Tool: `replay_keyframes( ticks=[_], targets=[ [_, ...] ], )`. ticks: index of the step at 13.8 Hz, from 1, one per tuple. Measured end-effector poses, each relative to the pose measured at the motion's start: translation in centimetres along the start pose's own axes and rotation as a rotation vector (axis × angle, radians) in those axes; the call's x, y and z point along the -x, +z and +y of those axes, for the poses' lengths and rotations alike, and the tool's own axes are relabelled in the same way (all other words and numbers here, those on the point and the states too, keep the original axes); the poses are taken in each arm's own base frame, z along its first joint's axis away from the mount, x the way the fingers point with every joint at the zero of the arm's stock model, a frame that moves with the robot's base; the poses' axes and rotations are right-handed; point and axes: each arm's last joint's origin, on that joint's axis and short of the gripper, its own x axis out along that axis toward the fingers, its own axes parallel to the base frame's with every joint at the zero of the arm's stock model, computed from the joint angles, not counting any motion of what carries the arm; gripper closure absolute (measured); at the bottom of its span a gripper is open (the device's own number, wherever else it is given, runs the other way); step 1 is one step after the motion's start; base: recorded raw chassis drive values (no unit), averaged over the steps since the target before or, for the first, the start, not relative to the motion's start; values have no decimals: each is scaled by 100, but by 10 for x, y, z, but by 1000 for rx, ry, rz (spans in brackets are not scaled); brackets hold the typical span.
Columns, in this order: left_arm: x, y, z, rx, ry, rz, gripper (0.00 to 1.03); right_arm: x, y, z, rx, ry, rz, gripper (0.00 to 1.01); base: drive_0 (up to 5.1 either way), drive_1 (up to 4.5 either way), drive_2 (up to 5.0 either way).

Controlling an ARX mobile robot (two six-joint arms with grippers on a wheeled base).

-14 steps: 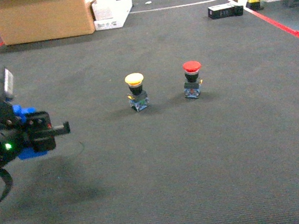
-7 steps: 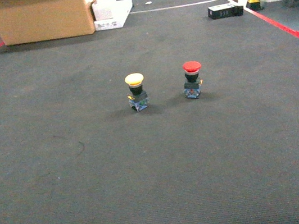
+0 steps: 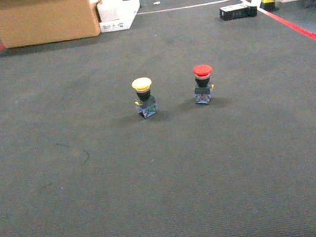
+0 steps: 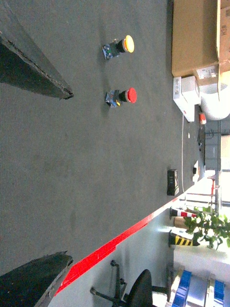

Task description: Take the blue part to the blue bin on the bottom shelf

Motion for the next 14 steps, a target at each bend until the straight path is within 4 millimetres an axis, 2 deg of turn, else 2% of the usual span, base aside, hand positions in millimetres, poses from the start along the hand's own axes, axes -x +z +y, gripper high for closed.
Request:
replay_keyframes(
  ticks=[4, 11, 14],
  targets=[
    [29, 0, 5, 11, 21, -16, 59, 0, 0, 0, 0, 0, 0, 3, 0, 0, 0],
    [57, 3, 7, 32, 25, -32, 59, 0, 0, 0, 0, 0, 0, 3, 0, 0, 0],
    [61, 1, 9, 31, 9, -21, 59, 0, 0, 0, 0, 0, 0, 3, 0, 0, 0]
  ],
)
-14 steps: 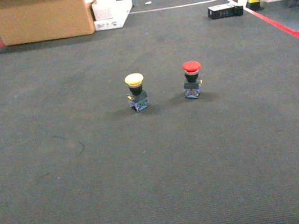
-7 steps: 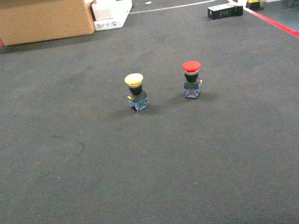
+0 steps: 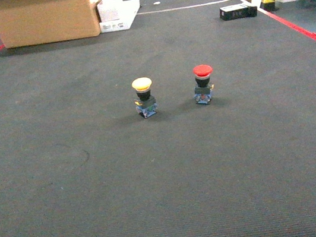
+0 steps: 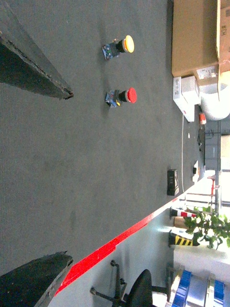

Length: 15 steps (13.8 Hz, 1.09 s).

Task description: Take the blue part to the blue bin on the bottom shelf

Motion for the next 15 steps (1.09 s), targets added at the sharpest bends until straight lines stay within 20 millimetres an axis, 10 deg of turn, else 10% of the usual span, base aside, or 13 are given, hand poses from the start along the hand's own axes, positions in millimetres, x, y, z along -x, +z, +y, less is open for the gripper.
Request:
replay_keyframes(
  ticks=[9, 15],
  targets=[
    [0, 0, 0, 0, -2, 0, 59, 0, 0, 0, 0, 0, 0, 3, 0, 0, 0],
    [0, -1, -1, -3, -5, 4, 59, 0, 0, 0, 0, 0, 1, 3, 12, -421, 445]
  ],
)
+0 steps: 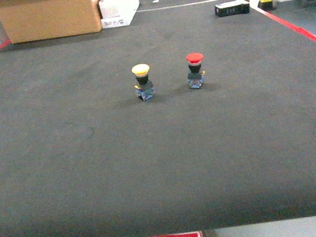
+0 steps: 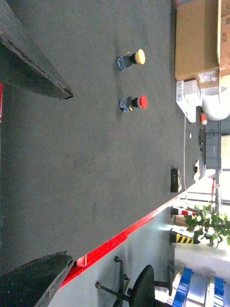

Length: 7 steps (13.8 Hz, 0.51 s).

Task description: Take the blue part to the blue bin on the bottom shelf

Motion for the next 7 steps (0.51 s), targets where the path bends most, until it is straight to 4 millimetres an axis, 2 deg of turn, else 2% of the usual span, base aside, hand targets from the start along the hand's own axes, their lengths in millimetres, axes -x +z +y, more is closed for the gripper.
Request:
replay_keyframes(
  ticks=[5, 7],
  targets=[
    [1, 1, 1, 5, -1, -7, 59, 0, 0, 0, 0, 0, -2, 3, 0, 0, 0],
    [1, 1, 1, 5, 1, -7, 59, 0, 0, 0, 0, 1, -1, 3, -150, -150, -150]
  ],
)
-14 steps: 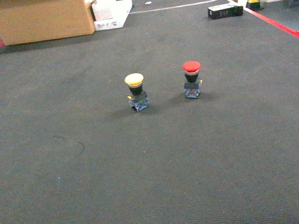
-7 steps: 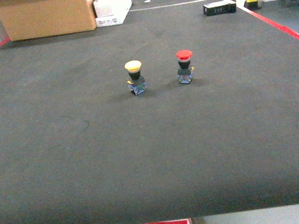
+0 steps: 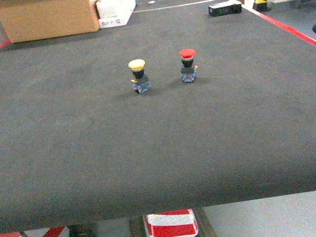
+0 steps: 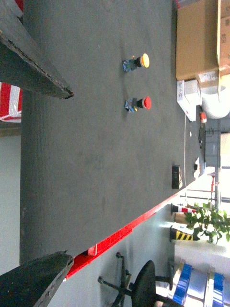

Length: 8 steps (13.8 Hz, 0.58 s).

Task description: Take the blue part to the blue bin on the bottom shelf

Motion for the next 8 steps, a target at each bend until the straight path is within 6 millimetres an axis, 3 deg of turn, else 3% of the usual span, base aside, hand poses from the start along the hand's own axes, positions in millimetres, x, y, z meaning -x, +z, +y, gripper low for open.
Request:
replay_keyframes(
  ticks=[8],
  targets=[
    [0, 0, 0, -2, -2, 2, 59, 0, 0, 0, 0, 0, 0, 3, -166, -166, -166]
  ],
)
